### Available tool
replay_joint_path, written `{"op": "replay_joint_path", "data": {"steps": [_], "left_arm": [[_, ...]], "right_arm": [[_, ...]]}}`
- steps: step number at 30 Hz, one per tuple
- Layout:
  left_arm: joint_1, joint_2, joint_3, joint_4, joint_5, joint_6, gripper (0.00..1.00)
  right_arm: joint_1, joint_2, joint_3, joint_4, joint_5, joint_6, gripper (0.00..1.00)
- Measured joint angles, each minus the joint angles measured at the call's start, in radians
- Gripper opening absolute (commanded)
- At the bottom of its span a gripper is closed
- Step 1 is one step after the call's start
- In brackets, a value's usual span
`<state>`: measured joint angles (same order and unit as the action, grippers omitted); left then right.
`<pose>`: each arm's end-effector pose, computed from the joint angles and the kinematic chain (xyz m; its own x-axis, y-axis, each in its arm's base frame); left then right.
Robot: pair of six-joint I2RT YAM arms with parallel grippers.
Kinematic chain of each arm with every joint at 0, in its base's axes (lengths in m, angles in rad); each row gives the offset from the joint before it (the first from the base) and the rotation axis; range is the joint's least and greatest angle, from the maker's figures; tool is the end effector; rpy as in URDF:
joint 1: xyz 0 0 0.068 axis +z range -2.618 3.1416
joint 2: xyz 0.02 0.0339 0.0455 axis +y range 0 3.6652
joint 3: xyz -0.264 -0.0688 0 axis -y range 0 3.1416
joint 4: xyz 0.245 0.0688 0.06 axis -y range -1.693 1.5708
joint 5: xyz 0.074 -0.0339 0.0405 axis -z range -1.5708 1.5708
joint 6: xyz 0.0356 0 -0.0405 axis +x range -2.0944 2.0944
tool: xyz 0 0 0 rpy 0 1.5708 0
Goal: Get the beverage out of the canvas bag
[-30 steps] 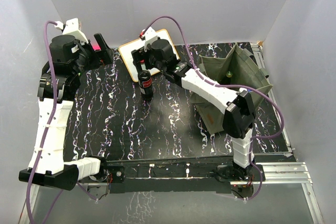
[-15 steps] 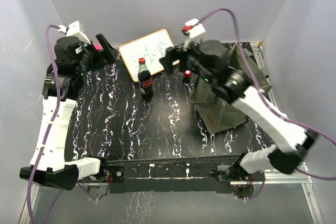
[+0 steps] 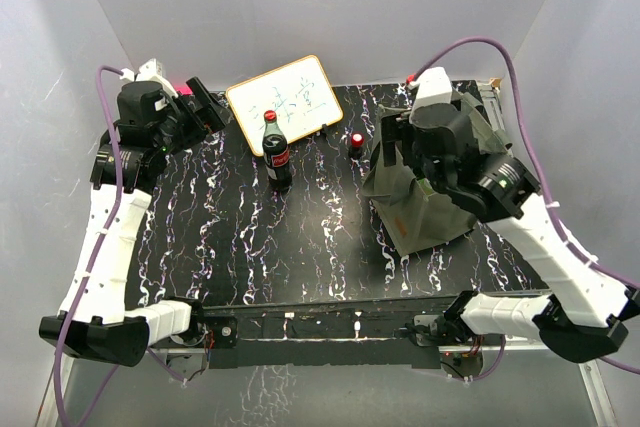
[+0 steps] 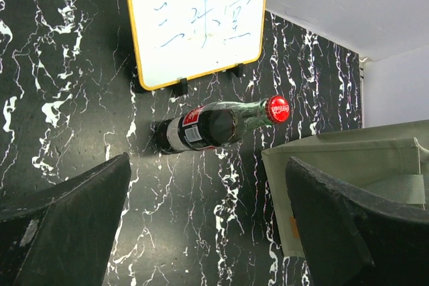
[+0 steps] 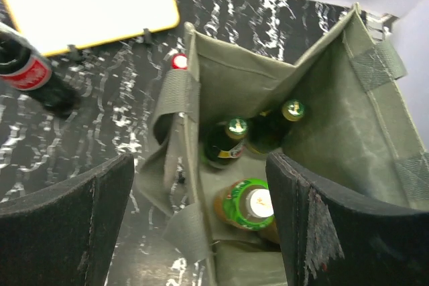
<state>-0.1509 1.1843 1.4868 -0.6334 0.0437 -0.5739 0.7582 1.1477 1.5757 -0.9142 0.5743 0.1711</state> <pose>0.2371 -0.0376 0.4527 -0.3735 -0.4918 -0.7865 -0.0140 0.8508 -0.5254 0.1596 0.1245 0.4620 -0.3732 -0.1566 -0.9144 -0.1675 0.9808 -0.0996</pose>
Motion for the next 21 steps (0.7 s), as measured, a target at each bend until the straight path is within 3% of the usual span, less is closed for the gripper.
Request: {"op": "replay_joint_path", "data": {"steps": [3,10,21], "left_arm": [[0.0,0.003,0.002,-0.015,-0.005,-0.012,0.97],[0.0,0.056,0.011,-0.026,-0.036,-0.014,0.97],[0.0,0.22,0.031,-0.002,-0.093,-0.002,0.97]], "right_arm": [[-0.061,0.057,0.015,-0.011,0.007,-0.038,0.81],[-0.404,0.117,0.019,0.0,-0.137,-0.096,0.75],[-0.517,0.109,-0.105,0.042,-0.31,-0.065,0.65]]}}
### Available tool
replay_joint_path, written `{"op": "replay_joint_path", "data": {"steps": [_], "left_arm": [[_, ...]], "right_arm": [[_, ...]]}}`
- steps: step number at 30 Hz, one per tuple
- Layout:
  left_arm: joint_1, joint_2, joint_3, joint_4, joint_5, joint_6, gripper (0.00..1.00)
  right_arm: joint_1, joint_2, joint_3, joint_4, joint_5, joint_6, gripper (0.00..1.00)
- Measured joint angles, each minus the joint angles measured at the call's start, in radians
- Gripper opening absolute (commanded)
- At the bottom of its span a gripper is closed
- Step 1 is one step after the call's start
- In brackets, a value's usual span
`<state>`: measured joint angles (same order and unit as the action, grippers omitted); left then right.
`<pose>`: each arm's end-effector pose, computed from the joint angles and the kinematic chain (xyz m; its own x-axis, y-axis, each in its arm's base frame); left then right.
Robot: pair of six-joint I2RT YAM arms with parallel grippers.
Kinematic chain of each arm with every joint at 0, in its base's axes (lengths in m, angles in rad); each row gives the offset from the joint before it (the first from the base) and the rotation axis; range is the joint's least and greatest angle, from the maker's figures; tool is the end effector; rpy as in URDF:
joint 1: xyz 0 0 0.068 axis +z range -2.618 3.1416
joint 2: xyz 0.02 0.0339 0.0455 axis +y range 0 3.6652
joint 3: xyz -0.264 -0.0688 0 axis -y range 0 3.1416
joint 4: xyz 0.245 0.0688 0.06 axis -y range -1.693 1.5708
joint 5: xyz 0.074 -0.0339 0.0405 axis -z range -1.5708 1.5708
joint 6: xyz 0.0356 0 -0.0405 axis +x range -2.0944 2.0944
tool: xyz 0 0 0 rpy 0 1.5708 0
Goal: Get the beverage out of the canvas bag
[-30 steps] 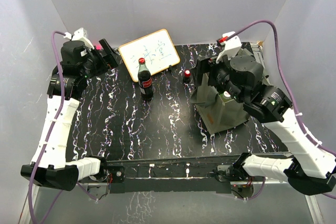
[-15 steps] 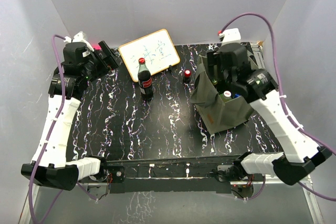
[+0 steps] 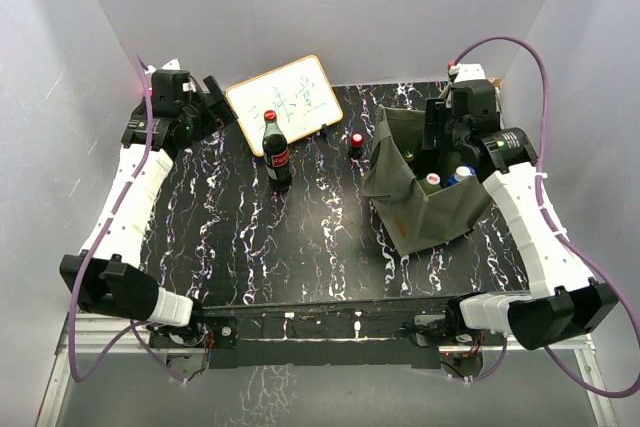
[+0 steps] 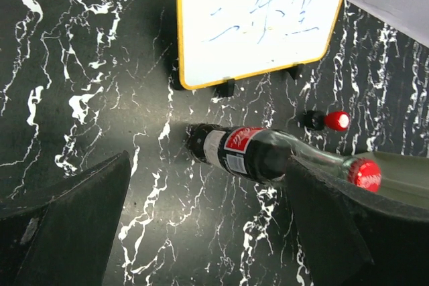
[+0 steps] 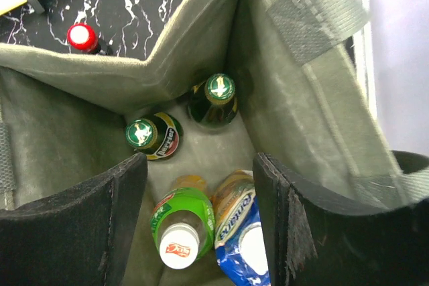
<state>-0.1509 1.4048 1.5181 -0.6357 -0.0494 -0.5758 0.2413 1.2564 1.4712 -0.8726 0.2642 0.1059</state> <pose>0.3047 -0.0446 0.4065 -0.4725 -0.4783 -0.7403 -0.1782 0.8745 -0.4512 0.2457 0.0509 0.4092 -0.5935 -0.0410 -0.8038 0.0329 0.9966 -0.0751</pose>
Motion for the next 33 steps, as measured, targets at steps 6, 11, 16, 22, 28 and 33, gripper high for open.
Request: {"op": "replay_joint_path", "data": {"steps": [6,11,16,22,28,33], "left_arm": [[0.006,0.022,0.002,0.035,-0.05,0.016,0.97],[0.013,0.019,-0.002,0.09,-0.074,0.045,0.97],[0.019,0.024,-0.002,0.114,-0.081,0.097,0.97],[0.022,0.041,-0.002,0.136,-0.081,0.186,0.97],[0.023,0.041,-0.006,0.17,-0.088,0.261,0.97],[0.023,0.019,-0.063,0.206,-0.122,0.308,0.97]], "right_arm": [[-0.014,0.029,-0.068,0.025,-0.063,0.064,0.63],[-0.025,0.077,-0.1,0.066,-0.077,0.091,0.6],[-0.047,0.115,-0.133,0.108,-0.069,0.104,0.6],[-0.059,0.158,-0.16,0.163,-0.017,0.114,0.62],[-0.063,0.175,-0.209,0.251,0.034,0.146,0.57],[-0.072,0.225,-0.227,0.323,0.079,0.19,0.55]]}}
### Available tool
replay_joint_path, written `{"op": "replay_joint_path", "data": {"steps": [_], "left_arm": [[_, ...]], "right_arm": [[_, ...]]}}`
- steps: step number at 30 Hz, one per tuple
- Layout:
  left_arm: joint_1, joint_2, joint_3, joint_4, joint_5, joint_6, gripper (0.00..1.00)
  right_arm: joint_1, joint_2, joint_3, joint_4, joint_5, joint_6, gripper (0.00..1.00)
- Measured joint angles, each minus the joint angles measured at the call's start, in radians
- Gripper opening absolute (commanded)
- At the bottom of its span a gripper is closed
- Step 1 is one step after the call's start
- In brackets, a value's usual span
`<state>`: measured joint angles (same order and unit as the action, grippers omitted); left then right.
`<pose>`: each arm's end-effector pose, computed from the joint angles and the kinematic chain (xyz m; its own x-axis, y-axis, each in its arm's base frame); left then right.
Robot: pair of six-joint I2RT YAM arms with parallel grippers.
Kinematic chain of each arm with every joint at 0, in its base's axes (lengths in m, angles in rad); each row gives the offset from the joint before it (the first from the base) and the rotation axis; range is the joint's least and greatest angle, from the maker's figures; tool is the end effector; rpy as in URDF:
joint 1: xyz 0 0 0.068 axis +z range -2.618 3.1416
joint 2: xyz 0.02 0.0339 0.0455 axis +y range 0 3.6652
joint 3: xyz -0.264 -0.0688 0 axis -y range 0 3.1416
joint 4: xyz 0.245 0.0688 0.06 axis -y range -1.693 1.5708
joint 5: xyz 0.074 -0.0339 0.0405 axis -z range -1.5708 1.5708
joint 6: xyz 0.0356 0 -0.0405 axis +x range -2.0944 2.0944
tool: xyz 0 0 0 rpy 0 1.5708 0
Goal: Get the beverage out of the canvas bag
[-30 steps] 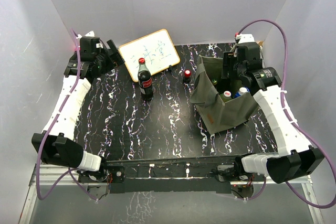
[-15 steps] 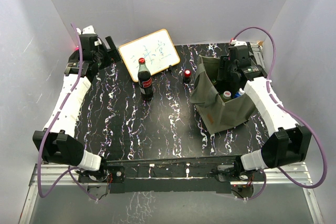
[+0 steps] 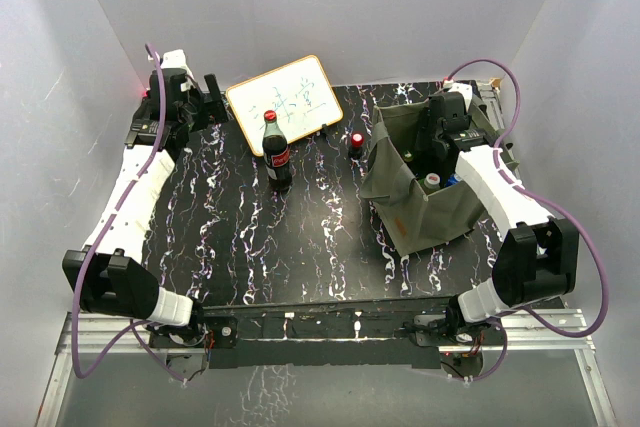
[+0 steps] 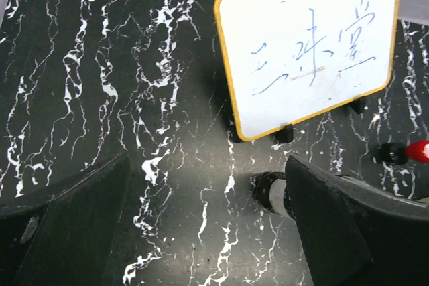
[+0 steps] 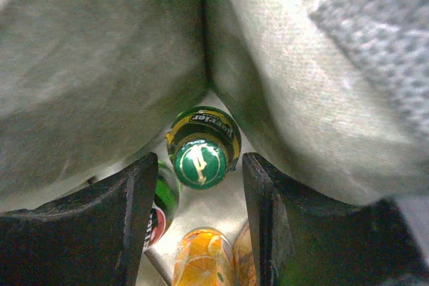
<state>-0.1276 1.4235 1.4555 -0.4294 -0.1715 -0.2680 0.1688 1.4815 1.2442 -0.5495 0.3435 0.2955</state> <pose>0.3229 -0.0353 0.4002 -0.3620 -0.2166 -0.9066 -0.1313 0.9748 -0.1805 0.3220 0.0427 0.3010 -0.6456 0.1681 -0.7450 0.2762 0.9608 -0.0225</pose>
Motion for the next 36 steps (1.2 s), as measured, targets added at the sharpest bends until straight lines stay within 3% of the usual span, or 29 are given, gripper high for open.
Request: {"op": "replay_joint_path", "data": {"steps": [13,16,22,25,31,36], "left_arm": [[-0.046,-0.091,-0.102,0.075,-0.1,0.105,0.97],[-0.067,-0.102,-0.118,0.095,-0.105,0.122,0.97],[-0.078,-0.12,-0.136,0.1,-0.107,0.135,0.97],[-0.079,-0.13,-0.136,0.1,-0.107,0.134,0.97],[-0.079,-0.129,-0.119,0.069,-0.072,0.108,0.97],[-0.079,-0.079,0.0,0.008,0.006,0.047,0.97]], "right_arm": [[-0.027,0.084,-0.011,0.08,0.032,0.021,0.55],[-0.027,0.097,-0.011,0.09,0.032,0.014,0.48],[-0.026,0.105,-0.011,0.107,0.015,-0.014,0.21],[-0.027,0.105,-0.011,0.114,0.005,-0.024,0.14],[-0.027,0.101,-0.004,0.1,-0.009,-0.033,0.08],[-0.027,0.101,0.068,-0.004,-0.032,-0.041,0.08]]}}
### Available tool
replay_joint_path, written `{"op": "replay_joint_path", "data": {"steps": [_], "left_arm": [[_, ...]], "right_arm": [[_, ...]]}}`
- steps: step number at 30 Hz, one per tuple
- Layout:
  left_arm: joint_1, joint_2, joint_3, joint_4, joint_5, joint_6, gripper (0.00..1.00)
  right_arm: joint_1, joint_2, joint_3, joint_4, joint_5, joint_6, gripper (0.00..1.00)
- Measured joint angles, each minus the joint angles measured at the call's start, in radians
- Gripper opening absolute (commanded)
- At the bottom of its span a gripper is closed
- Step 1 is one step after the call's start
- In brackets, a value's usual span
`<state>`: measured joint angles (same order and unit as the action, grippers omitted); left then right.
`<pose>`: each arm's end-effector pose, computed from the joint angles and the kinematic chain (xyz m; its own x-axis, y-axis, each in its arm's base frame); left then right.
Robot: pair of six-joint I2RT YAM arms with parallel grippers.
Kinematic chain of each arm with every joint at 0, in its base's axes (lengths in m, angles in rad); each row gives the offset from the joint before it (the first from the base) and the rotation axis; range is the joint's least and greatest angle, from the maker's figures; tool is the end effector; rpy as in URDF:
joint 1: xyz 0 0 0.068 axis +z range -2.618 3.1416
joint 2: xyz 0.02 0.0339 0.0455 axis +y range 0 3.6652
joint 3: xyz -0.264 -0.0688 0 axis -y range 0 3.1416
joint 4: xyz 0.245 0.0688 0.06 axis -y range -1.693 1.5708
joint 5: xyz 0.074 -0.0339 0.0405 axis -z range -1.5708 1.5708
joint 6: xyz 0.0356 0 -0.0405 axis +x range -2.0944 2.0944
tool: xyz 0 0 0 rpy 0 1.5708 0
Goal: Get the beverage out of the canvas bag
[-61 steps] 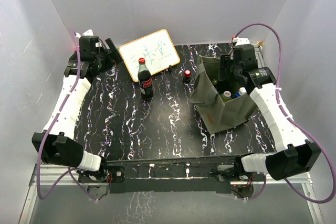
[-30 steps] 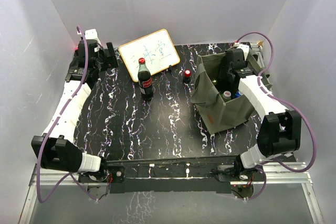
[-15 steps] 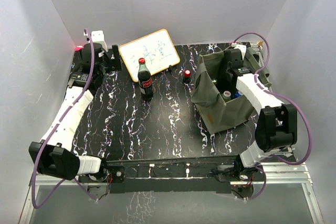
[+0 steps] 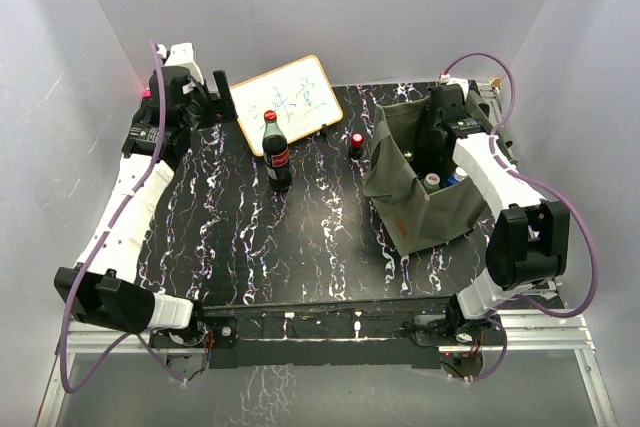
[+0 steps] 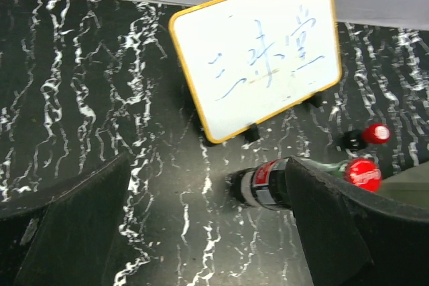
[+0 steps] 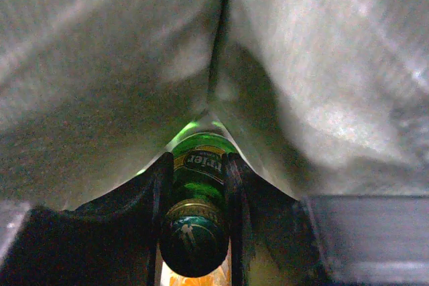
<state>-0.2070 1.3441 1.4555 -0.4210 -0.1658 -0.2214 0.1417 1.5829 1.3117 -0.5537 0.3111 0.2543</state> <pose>0.2962 -0.0562 0.4244 -0.3016 -0.1580 -0.9402 -0.0178 0.9869 -0.1601 0.3466 0.0384 0.2904 -0.6858 0.1441 -0.7134 0.2518 0.9666 -0.0469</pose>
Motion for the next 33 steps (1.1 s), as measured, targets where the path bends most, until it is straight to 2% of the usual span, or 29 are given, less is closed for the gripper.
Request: {"op": "replay_joint_path", "data": {"steps": [11,15,23,33], "left_arm": [[0.0,0.045,0.193,-0.219,0.108,-0.133,0.97],[0.0,0.014,0.192,-0.292,0.136,-0.188,0.97],[0.0,-0.152,0.123,-0.309,0.179,-0.274,0.97],[0.0,-0.209,0.112,-0.311,0.197,-0.288,0.97]], "right_arm": [[-0.001,-0.067,0.167,-0.156,-0.03,0.033,0.08],[-0.001,-0.114,0.206,-0.208,-0.04,0.063,0.08],[-0.001,-0.132,0.307,-0.314,-0.043,0.105,0.08],[-0.003,-0.109,0.657,-0.551,-0.029,0.247,0.08]]}}
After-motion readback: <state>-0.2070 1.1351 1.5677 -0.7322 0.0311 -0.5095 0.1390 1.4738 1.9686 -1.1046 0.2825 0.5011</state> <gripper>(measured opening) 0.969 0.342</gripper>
